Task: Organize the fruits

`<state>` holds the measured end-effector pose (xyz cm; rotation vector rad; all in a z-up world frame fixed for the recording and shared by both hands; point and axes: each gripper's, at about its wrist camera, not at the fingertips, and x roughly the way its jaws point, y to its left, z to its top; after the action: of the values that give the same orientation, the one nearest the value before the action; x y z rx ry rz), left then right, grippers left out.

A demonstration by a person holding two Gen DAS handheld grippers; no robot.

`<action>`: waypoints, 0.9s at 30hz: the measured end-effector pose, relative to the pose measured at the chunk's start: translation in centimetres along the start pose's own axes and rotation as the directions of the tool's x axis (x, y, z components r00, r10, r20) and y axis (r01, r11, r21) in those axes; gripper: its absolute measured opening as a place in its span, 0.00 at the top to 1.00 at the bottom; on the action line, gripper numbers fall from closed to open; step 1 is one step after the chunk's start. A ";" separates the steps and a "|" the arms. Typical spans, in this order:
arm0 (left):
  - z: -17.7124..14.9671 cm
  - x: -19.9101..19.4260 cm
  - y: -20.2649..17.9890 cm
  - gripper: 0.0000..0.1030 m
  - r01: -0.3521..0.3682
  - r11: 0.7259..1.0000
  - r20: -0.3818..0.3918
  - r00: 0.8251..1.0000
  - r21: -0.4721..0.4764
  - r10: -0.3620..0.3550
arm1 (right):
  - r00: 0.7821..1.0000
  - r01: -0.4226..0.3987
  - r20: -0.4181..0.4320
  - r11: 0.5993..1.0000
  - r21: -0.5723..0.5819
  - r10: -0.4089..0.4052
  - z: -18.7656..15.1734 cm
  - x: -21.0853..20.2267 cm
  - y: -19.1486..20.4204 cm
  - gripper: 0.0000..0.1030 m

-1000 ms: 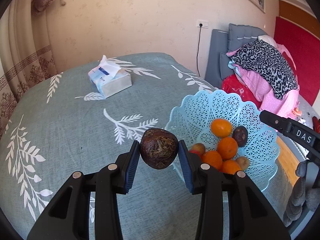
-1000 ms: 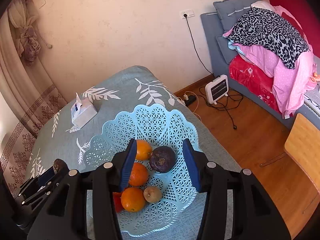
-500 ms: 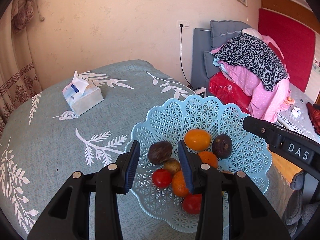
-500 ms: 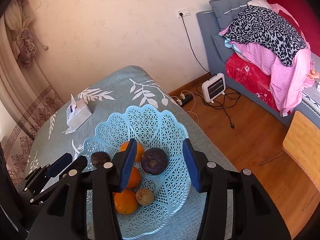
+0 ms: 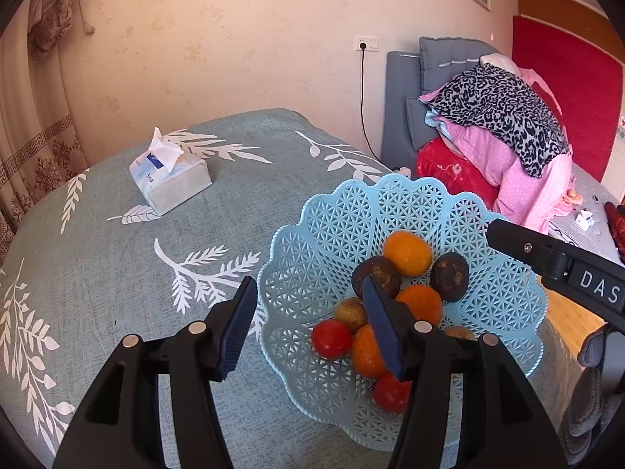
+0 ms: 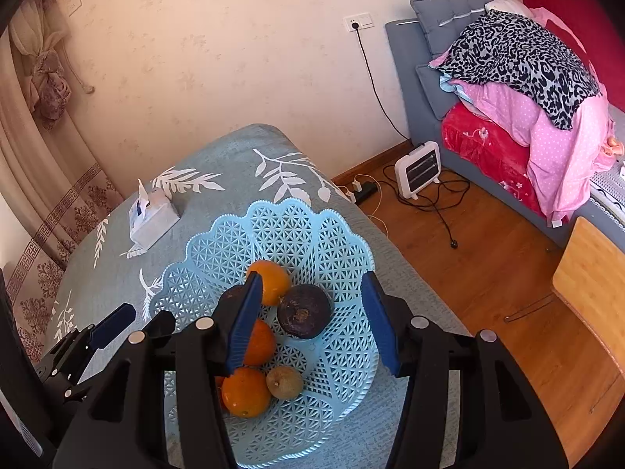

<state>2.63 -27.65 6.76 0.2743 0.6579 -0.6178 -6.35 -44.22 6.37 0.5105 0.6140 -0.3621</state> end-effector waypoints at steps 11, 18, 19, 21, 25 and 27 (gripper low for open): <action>-0.4 -1.5 0.2 0.30 -0.036 0.999 0.038 0.999 0.011 0.036 | 1.000 -0.009 -0.002 1.000 -0.007 0.009 -0.1 -0.2 0.4 0.42; -0.9 -2.5 0.8 0.12 -0.054 0.999 0.044 0.998 0.001 0.054 | 1.000 -0.008 0.006 0.999 -0.035 0.008 -0.7 -1.0 0.6 0.29; -1.0 -2.6 0.9 0.12 -0.056 0.998 0.044 0.997 0.001 0.056 | 1.000 -0.009 0.005 0.999 -0.045 0.009 -1.0 -1.1 0.6 0.28; -1.2 -3.1 1.0 0.09 -0.064 0.998 0.051 0.997 0.003 0.063 | 1.000 -0.013 -0.001 0.998 -0.064 0.013 -1.5 -1.4 0.7 0.26; -1.7 -4.1 1.0 0.07 -0.093 0.996 0.074 0.993 0.014 0.091 | 1.000 -0.020 -0.005 0.995 -0.096 0.020 -2.3 -2.0 1.1 0.19; -1.9 -4.4 1.1 0.07 -0.111 0.994 0.079 0.991 0.018 0.110 | 1.000 -0.004 0.004 0.991 -0.131 0.004 -2.8 -2.4 1.5 0.17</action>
<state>-0.36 -24.05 8.18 0.3039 0.5576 -0.5271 -8.71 -41.03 6.45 0.3849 0.6278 -0.3167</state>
